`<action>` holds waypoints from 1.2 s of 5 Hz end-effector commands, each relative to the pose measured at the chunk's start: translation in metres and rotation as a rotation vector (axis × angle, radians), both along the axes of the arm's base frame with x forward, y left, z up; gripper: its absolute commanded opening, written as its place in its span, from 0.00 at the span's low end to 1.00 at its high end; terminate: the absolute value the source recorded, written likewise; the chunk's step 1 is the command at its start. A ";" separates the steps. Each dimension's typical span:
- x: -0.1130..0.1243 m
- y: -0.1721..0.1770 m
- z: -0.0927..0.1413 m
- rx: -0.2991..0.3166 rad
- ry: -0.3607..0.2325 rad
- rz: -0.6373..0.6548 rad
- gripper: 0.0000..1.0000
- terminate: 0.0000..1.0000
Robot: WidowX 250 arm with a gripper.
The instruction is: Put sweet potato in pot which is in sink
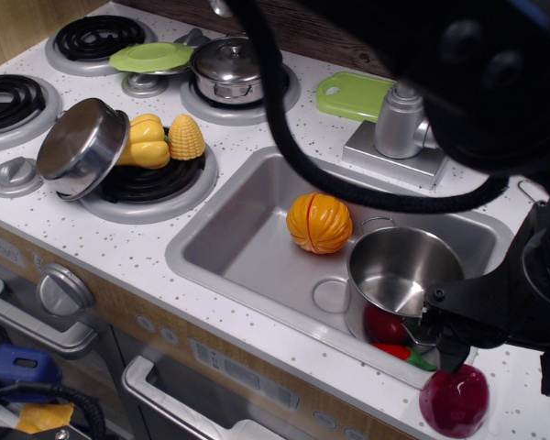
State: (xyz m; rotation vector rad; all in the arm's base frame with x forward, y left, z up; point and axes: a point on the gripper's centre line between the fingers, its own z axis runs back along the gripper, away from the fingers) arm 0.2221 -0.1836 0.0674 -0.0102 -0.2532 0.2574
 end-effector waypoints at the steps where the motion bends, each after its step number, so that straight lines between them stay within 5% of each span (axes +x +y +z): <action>1: 0.000 0.000 0.000 0.000 0.000 0.000 1.00 0.00; 3: 0.000 0.009 -0.022 0.001 -0.077 -0.028 1.00 0.00; 6: 0.002 0.011 -0.052 -0.094 -0.182 -0.051 1.00 0.00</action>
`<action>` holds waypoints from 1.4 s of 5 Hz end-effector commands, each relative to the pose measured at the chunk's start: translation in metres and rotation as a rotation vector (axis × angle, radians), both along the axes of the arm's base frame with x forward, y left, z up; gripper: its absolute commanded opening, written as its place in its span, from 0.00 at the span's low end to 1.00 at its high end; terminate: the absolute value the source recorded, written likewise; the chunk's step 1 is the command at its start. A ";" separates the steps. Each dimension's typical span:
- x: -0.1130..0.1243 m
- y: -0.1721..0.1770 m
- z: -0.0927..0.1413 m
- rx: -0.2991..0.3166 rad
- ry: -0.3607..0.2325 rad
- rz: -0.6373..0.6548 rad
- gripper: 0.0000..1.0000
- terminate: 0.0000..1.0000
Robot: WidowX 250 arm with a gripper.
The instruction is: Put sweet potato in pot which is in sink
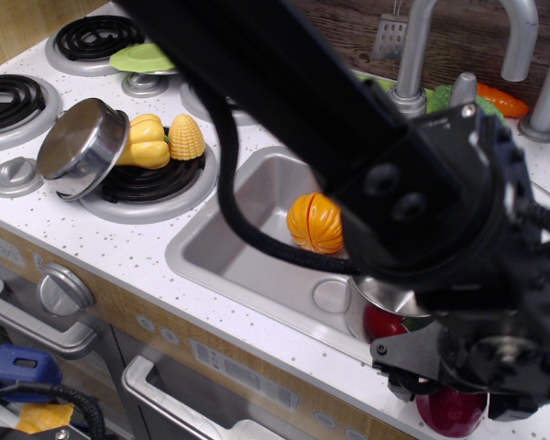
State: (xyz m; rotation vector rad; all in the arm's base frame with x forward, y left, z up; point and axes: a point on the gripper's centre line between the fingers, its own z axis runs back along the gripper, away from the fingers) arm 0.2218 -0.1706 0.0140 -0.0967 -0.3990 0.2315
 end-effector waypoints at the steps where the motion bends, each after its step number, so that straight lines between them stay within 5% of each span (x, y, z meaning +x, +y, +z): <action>1: 0.005 -0.004 -0.007 -0.050 -0.059 -0.012 1.00 0.00; 2: 0.006 -0.004 -0.004 -0.036 -0.060 -0.009 0.00 0.00; 5: 0.045 0.025 0.047 0.093 -0.003 -0.219 0.00 0.00; 7: 0.082 0.049 0.050 0.091 -0.074 -0.390 0.00 0.00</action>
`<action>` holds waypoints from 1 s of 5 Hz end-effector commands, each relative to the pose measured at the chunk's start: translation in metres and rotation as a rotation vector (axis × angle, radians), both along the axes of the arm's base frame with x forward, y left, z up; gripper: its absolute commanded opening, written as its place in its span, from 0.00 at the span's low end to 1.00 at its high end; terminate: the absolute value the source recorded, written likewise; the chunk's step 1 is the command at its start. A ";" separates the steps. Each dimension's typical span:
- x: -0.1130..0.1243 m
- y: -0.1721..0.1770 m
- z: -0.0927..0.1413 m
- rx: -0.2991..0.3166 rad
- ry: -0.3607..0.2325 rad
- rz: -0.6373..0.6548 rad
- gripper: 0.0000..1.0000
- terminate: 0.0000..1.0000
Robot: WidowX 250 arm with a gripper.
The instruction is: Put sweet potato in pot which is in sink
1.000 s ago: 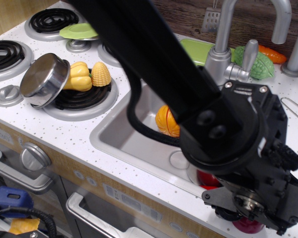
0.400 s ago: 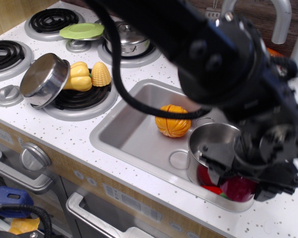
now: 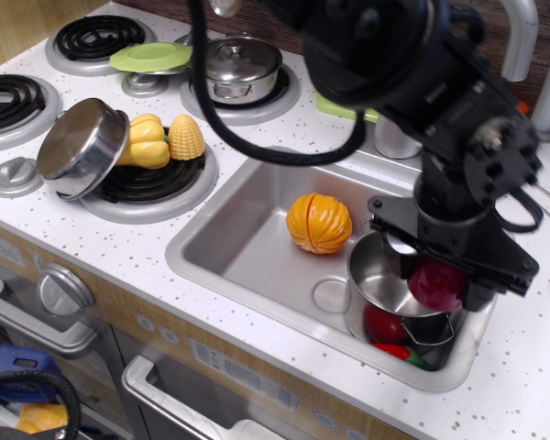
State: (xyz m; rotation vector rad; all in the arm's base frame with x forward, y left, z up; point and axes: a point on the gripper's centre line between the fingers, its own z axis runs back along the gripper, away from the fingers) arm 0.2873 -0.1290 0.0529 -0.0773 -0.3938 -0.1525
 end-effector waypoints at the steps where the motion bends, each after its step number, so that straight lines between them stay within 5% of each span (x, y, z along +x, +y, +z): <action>1: 0.031 0.021 0.006 -0.016 -0.099 -0.115 0.00 0.00; 2: 0.035 0.026 0.006 0.001 -0.116 -0.170 1.00 0.00; 4: 0.035 0.026 0.006 0.001 -0.116 -0.170 1.00 0.00; 5: 0.035 0.026 0.006 0.001 -0.116 -0.170 1.00 1.00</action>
